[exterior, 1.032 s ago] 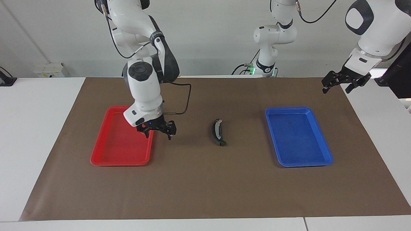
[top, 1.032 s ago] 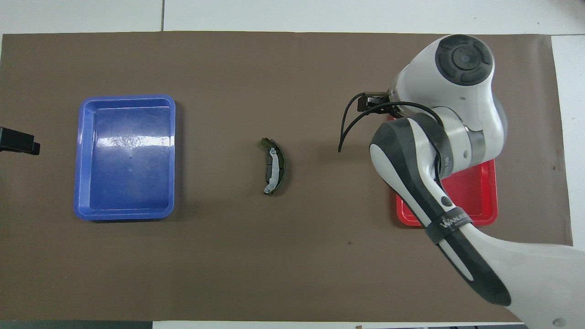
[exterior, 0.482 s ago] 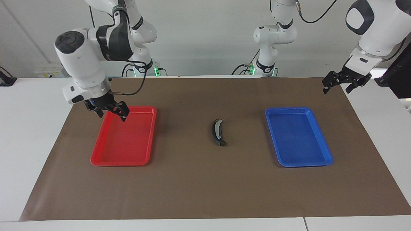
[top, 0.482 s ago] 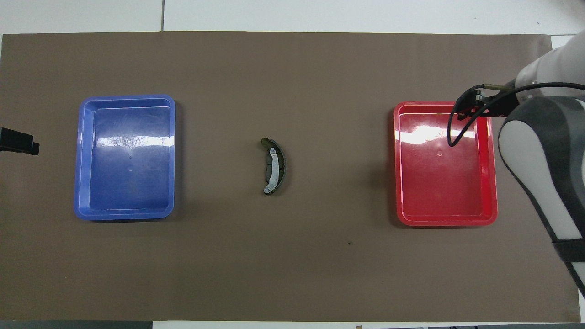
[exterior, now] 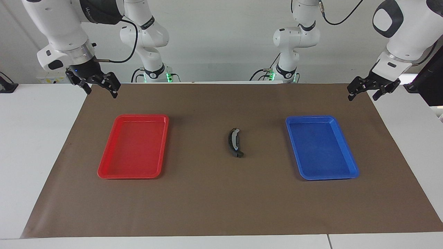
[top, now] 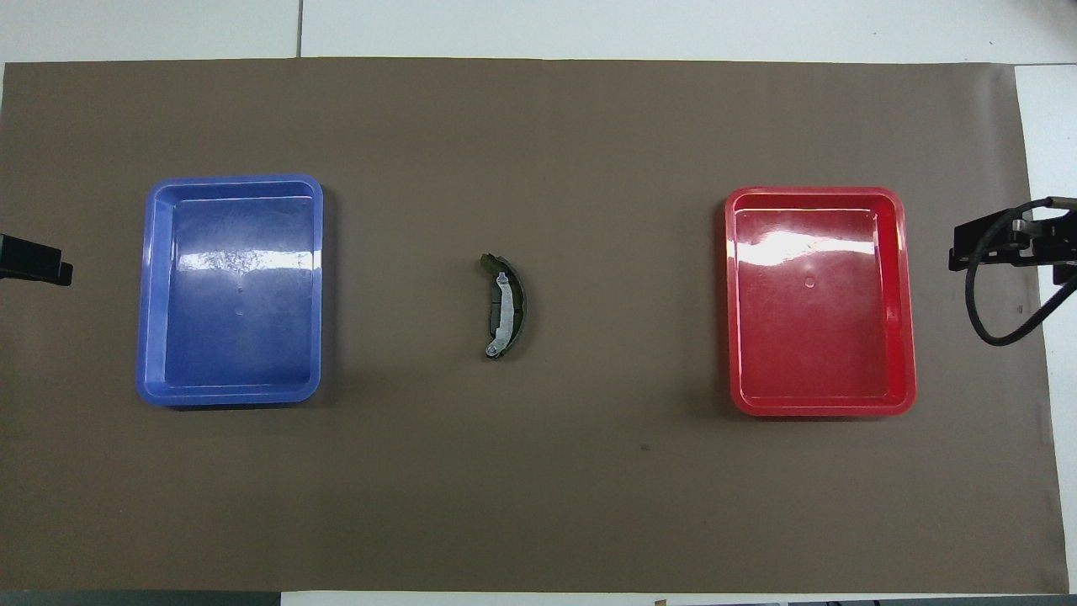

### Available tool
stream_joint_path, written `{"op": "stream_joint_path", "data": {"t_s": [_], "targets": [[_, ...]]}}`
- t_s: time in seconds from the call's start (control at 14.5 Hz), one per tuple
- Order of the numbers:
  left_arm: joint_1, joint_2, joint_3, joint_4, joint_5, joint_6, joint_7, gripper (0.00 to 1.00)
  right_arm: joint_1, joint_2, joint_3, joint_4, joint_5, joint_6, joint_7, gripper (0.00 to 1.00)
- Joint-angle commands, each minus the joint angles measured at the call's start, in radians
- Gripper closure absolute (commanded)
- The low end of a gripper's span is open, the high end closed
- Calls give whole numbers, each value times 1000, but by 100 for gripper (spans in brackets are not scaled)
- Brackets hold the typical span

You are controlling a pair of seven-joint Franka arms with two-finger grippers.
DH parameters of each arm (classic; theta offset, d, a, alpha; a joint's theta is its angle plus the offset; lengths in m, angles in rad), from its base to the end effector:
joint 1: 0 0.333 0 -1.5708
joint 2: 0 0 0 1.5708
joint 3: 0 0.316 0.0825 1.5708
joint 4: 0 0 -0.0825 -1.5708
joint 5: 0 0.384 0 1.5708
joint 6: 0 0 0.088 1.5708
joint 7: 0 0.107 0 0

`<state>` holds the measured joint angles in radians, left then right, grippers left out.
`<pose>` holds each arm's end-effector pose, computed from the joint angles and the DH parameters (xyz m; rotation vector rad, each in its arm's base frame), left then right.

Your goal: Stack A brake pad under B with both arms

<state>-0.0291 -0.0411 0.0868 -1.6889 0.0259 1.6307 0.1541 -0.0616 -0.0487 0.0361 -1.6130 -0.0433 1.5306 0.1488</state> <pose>0.5437 0.0349 0.5963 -3.1173 0.1533 0.0304 0.5345 -0.0179 0.6278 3.0823 -0.2710 -0.0478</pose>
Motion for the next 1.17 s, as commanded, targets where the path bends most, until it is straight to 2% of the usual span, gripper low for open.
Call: {"op": "stream_joint_path", "data": {"t_s": [0.0, 0.28, 0.48, 0.62, 1.1], "targets": [[8, -25, -4, -28, 2, 12, -10, 1, -3, 32, 11, 32, 6, -18, -29, 0], [8, -26, -4, -28, 2, 12, -8, 0, 32, 21, 4, 16, 5, -27, -29, 0], [8, -26, -4, -28, 2, 12, -8, 1, 94, 30, -100, 33, 23, -15, -77, 0], [8, -26, -4, -28, 2, 11, -8, 1, 65, 26, -101, 31, 31, -23, -91, 0], [8, -25, -4, -28, 2, 12, -10, 0, 75, 21, -99, 24, 25, -35, -86, 0]]}}
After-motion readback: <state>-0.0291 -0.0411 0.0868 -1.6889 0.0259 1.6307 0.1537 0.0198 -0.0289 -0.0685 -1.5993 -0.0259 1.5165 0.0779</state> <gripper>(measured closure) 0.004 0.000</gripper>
